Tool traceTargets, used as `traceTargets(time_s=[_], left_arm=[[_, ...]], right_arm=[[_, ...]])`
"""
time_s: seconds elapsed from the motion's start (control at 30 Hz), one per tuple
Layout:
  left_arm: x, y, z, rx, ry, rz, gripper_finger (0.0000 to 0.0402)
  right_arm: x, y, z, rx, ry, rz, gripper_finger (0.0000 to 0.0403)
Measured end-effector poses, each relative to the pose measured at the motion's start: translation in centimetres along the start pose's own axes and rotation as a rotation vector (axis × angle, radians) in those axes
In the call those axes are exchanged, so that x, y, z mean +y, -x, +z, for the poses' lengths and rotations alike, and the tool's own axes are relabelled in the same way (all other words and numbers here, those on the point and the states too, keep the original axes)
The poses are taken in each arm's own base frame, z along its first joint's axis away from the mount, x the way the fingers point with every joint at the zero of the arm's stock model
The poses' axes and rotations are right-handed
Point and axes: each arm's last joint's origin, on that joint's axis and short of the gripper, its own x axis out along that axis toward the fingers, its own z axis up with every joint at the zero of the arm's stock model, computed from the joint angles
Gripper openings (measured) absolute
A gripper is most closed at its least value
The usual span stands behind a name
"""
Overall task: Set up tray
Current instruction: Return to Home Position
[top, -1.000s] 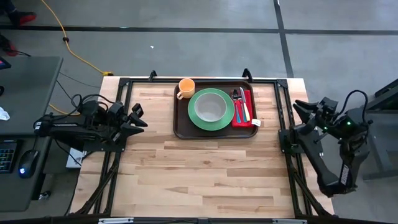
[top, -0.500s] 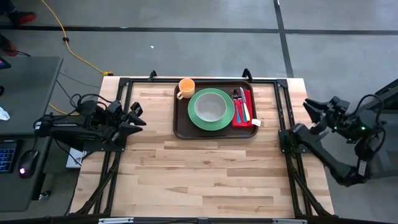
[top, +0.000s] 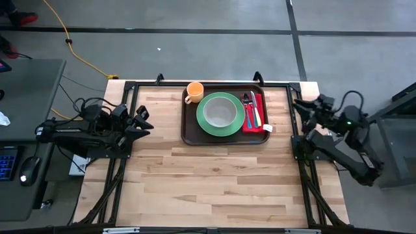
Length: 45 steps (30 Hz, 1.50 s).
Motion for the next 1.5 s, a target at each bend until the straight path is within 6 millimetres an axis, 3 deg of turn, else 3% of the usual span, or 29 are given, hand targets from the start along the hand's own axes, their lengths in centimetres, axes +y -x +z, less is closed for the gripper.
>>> traceTargets(time_s=[0.3, 0.47, 0.6, 1.07, 1.5], left_arm=[[0.3, 0.0, -0.5, 0.050, -0.055, 0.047, 0.0145], [1.0, 0.2, -2.0, 0.048, -0.056, 0.075, 0.0145], [1.5, 0.4, -3.3, 0.012, -0.060, 0.062, 0.0145], [2.7, 1.0, -6.6, 0.132, -0.063, 0.092, 0.0145], [3.5, 1.7, -8.8, 0.202, -0.089, 0.121, 0.0145]], right_arm=[[-1.1, -2.9, -3.2, 0.035, -0.058, 0.036, 0.0099], [-1.5, -3.8, -4.3, 0.035, -0.080, 0.044, 0.0099], [-1.7, -4.0, -4.7, 0.049, -0.086, 0.041, 0.0099], [-1.7, -4.1, -5.3, 0.093, -0.057, 0.079, 0.0099], [-3.0, -6.4, -9.6, 0.095, -0.078, 0.153, 0.0099]])
